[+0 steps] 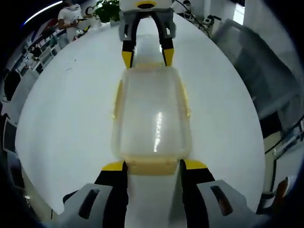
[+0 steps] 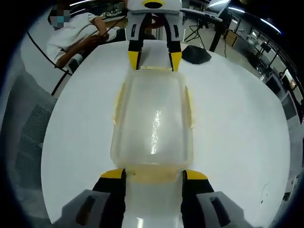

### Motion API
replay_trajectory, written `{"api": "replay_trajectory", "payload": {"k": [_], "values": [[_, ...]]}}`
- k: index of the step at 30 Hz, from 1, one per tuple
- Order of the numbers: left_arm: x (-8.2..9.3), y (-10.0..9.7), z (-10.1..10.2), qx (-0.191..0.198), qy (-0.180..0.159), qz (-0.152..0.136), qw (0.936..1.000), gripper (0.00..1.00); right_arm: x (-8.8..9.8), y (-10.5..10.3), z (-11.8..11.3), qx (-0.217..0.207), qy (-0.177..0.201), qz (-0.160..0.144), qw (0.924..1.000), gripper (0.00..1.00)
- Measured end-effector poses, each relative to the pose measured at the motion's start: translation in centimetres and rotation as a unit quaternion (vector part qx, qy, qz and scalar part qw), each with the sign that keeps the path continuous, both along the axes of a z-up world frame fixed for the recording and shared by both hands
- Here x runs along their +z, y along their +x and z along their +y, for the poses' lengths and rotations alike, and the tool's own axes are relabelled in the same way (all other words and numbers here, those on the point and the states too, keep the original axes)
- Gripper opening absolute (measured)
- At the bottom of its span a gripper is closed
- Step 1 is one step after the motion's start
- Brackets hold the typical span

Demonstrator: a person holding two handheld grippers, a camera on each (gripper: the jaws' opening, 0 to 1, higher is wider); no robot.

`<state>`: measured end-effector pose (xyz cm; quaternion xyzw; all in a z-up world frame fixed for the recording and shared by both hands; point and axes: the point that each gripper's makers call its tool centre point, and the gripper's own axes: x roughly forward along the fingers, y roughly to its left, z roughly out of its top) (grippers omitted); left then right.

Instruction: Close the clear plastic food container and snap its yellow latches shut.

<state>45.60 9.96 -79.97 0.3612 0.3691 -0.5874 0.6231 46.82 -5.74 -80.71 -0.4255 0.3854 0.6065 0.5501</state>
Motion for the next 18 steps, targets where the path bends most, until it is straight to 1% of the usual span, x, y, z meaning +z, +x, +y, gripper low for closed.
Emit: {"api": "replay_trajectory", "payload": {"k": [1, 2, 3, 9, 14, 18], "values": [[0.02, 0.05, 0.03, 0.006, -0.001, -0.001, 1.0, 0.41, 0.02, 0.02, -0.07, -0.001, -0.001, -0.001, 1.0, 0.38], [0.07, 0.23, 0.08, 0.014, -0.002, -0.002, 0.9999, 0.38, 0.01, -0.07, -0.13, 0.011, -0.002, -0.003, 0.9999, 0.37], [0.07, 0.19, 0.08, 0.012, -0.002, 0.0, 0.9999, 0.38, 0.03, -0.09, -0.22, 0.004, -0.003, -0.002, 1.0, 0.37], [0.1, 0.07, 0.16, 0.009, 0.005, -0.001, 0.9999, 0.38, -0.02, -0.18, -0.14, 0.001, -0.009, -0.002, 1.0, 0.36], [-0.04, 0.18, 0.2, -0.002, 0.03, -0.005, 0.9995, 0.37, -0.05, -0.25, -0.07, -0.004, -0.017, -0.001, 0.9998, 0.37], [-0.1, 0.32, 0.28, -0.006, 0.044, -0.004, 0.999, 0.38, -0.02, -0.32, -0.12, -0.001, -0.021, -0.001, 0.9998, 0.37]]}}
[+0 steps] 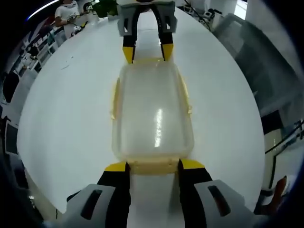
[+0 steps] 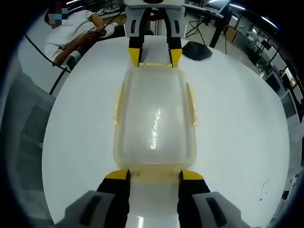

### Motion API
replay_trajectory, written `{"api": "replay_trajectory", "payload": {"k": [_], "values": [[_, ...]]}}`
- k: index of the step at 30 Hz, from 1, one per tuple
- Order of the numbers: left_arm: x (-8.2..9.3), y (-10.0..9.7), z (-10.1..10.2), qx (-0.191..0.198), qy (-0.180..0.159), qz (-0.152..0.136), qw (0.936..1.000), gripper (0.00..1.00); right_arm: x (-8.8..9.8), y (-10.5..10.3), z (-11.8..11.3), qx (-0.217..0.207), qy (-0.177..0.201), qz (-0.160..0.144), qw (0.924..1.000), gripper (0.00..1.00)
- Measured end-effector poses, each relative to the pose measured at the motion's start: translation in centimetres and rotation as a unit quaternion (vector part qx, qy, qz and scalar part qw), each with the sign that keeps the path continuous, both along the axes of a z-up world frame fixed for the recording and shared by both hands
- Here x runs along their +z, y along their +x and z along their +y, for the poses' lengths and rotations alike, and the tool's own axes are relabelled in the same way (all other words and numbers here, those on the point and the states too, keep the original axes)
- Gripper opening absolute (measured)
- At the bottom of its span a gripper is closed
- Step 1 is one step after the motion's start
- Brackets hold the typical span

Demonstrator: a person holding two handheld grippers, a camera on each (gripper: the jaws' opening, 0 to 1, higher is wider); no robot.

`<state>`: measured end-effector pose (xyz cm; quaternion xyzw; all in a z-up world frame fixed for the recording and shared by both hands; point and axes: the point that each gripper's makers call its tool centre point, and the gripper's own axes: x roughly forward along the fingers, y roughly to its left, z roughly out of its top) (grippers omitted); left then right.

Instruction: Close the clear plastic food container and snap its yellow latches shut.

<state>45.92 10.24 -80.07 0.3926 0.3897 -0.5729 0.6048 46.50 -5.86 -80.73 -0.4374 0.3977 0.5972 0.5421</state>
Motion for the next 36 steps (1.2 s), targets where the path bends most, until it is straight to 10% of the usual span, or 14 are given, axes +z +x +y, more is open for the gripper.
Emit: {"api": "replay_trajectory", "payload": {"k": [36], "values": [[-0.15, 0.13, 0.0, 0.039, 0.014, 0.001, 0.9992, 0.36, 0.18, 0.07, -0.24, 0.0, -0.022, -0.004, 0.9998, 0.34]]}}
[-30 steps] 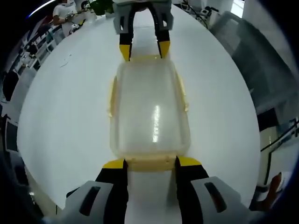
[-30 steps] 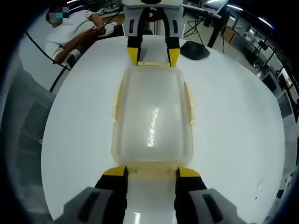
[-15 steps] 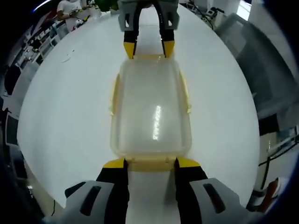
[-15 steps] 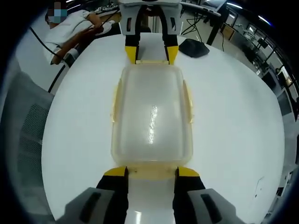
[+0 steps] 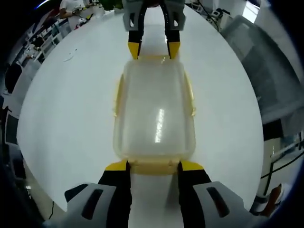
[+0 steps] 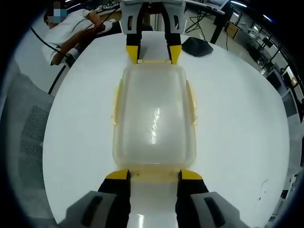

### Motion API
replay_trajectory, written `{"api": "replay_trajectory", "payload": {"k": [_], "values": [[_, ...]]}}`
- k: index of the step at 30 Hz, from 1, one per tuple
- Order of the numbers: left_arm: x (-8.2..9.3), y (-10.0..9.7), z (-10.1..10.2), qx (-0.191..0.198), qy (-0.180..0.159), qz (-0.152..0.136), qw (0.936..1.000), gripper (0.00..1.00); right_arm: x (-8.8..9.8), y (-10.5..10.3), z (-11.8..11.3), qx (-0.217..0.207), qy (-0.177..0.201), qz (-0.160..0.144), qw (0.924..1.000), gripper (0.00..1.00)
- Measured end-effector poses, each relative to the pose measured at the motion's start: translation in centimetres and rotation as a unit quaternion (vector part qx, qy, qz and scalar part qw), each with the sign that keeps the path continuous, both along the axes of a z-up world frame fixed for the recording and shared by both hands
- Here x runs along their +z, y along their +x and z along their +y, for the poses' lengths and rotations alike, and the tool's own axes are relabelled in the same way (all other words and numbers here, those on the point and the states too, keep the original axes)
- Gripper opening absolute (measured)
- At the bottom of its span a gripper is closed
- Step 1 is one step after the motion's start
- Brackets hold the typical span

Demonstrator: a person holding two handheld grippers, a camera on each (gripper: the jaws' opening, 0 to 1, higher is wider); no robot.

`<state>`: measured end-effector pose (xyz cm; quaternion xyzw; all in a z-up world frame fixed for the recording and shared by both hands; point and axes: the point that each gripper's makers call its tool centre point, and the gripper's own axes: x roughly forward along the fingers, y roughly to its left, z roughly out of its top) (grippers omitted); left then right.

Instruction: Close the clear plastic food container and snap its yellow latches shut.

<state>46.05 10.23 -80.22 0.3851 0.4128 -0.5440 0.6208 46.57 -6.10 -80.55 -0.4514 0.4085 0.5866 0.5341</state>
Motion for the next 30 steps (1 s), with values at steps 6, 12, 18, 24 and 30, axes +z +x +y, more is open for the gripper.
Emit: {"api": "replay_trajectory", "payload": {"k": [6, 12, 18, 24, 30], "values": [[1.1, -0.4, -0.1, -0.005, 0.008, -0.014, 0.9999, 0.36, 1.2, -0.4, -0.2, 0.003, 0.009, -0.005, 0.9999, 0.34], [2.8, -0.6, -0.9, -0.006, 0.004, -0.033, 0.9994, 0.36, 2.5, -0.3, -0.8, 0.003, 0.017, -0.013, 0.9998, 0.34], [3.7, -0.8, -1.8, -0.002, -0.001, -0.036, 0.9994, 0.36, 3.8, -0.6, -1.6, 0.004, 0.019, -0.02, 0.9996, 0.34], [5.5, -1.1, -2.8, -0.005, -0.006, -0.042, 0.9991, 0.36, 5.2, -1.0, -2.7, 0.0, 0.022, -0.025, 0.9995, 0.34], [7.2, -1.5, -3.7, -0.009, -0.002, -0.053, 0.9986, 0.36, 6.6, -1.4, -3.5, 0.0, 0.026, -0.029, 0.9992, 0.34]]}}
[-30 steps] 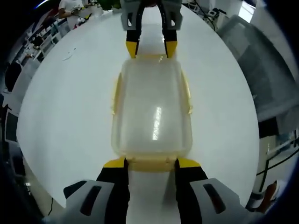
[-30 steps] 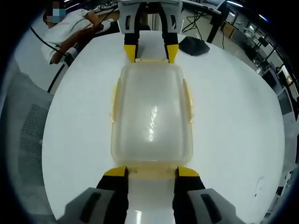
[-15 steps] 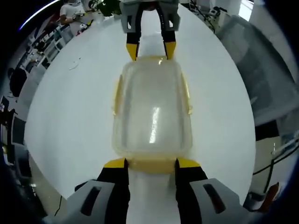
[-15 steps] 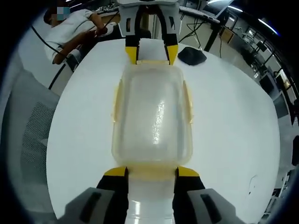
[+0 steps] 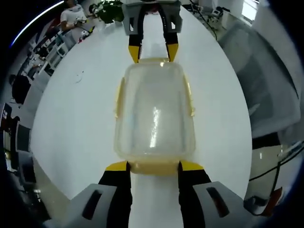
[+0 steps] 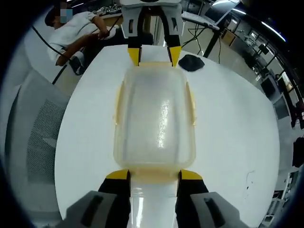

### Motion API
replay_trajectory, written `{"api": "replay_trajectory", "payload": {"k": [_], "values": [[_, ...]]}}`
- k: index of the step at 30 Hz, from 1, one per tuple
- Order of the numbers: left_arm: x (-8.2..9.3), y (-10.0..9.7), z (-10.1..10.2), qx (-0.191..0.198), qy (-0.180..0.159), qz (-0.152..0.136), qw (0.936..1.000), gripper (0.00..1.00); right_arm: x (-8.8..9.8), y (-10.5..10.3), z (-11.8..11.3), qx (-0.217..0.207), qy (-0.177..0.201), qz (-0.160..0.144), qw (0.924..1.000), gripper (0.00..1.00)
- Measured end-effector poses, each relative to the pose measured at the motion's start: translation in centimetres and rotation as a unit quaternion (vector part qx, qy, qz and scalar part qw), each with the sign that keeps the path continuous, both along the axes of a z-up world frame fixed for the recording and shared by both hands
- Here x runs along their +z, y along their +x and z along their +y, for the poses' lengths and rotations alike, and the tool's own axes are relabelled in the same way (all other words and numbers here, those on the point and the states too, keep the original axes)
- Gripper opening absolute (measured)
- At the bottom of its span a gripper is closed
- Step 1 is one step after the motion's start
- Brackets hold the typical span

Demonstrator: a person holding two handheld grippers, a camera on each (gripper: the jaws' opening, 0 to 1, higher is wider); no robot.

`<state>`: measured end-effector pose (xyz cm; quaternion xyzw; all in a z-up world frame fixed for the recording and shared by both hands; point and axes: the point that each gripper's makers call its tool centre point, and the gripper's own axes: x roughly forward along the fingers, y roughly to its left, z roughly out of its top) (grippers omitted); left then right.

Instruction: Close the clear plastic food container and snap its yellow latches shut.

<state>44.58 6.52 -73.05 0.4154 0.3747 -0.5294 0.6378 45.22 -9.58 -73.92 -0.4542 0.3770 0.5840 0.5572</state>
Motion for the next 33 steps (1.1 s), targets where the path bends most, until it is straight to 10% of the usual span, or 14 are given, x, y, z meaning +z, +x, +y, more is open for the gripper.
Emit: {"api": "replay_trajectory", "payload": {"k": [33], "values": [[4.5, -0.7, -7.3, 0.008, -0.014, -0.021, 0.9997, 0.35, 4.0, -0.3, -7.3, 0.004, 0.006, -0.021, 0.9998, 0.34]]}}
